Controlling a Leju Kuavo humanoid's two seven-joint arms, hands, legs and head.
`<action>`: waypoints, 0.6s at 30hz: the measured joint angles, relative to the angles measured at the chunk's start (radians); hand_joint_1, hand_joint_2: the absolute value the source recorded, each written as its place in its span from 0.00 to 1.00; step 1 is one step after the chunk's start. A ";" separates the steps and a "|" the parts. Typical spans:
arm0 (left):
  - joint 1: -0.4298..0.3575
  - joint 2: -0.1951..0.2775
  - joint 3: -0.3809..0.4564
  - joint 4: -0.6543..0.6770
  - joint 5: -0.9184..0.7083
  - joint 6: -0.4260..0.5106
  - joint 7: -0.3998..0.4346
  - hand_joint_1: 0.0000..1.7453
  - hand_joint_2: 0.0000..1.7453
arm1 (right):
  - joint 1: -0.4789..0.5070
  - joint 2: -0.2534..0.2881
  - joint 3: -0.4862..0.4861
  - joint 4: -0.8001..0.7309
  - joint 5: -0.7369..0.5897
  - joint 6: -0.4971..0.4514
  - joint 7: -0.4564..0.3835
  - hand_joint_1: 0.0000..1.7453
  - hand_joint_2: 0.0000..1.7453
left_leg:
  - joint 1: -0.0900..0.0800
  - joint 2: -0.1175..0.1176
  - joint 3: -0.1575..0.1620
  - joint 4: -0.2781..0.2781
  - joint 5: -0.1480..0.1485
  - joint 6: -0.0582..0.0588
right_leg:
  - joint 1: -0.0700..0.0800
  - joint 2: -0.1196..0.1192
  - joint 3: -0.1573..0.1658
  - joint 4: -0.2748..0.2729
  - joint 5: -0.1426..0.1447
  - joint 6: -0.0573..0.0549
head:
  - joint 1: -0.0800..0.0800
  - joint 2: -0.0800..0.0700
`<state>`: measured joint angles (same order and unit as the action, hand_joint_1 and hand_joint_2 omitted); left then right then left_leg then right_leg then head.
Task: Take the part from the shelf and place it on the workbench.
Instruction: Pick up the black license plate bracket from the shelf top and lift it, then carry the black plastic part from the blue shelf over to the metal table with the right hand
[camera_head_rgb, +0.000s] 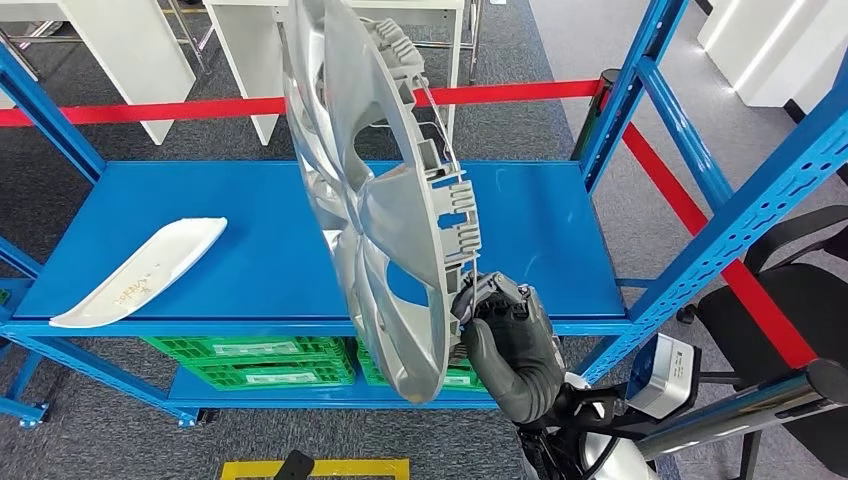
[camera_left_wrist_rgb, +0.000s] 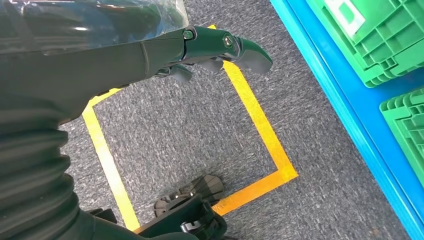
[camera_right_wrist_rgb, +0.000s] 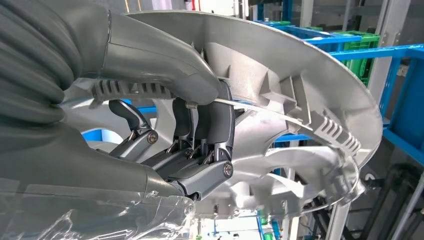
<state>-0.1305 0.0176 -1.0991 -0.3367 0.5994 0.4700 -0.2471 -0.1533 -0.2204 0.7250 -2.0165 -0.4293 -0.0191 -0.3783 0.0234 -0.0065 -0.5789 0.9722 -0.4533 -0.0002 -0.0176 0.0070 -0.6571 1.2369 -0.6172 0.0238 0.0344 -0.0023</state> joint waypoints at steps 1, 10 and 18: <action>0.000 -0.001 0.000 0.001 0.000 0.000 0.002 0.00 1.00 | 0.000 -0.002 0.001 0.000 0.000 -0.002 0.000 1.00 1.00 | 0.004 0.000 0.000 0.003 -0.003 -0.005 | -0.006 -0.001 -0.011 0.014 0.009 0.007 | 0.000 0.000; -0.002 -0.004 -0.001 0.005 -0.005 -0.001 0.013 0.00 1.00 | 0.004 -0.010 0.007 0.000 0.000 -0.017 0.004 1.00 1.00 | 0.025 -0.005 -0.017 0.060 -0.035 -0.075 | -0.020 0.013 0.050 -0.162 0.116 -0.024 | -0.006 0.000; -0.003 -0.005 -0.002 0.005 -0.007 -0.002 0.020 0.00 1.00 | 0.011 -0.012 0.007 0.000 0.000 -0.028 0.004 1.00 1.00 | -0.003 -0.001 -0.083 0.275 -0.132 -0.040 | 0.006 0.006 0.044 -0.163 0.124 -0.054 | -0.019 0.000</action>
<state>-0.1331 0.0123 -1.1009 -0.3315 0.5924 0.4681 -0.2273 -0.1425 -0.2327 0.7320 -2.0165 -0.4292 -0.0470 -0.3740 0.0207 -0.0074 -0.6623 1.2476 -0.5858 -0.0398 -0.0114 0.0131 -0.6128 1.0741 -0.4927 -0.0300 0.0151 -0.0023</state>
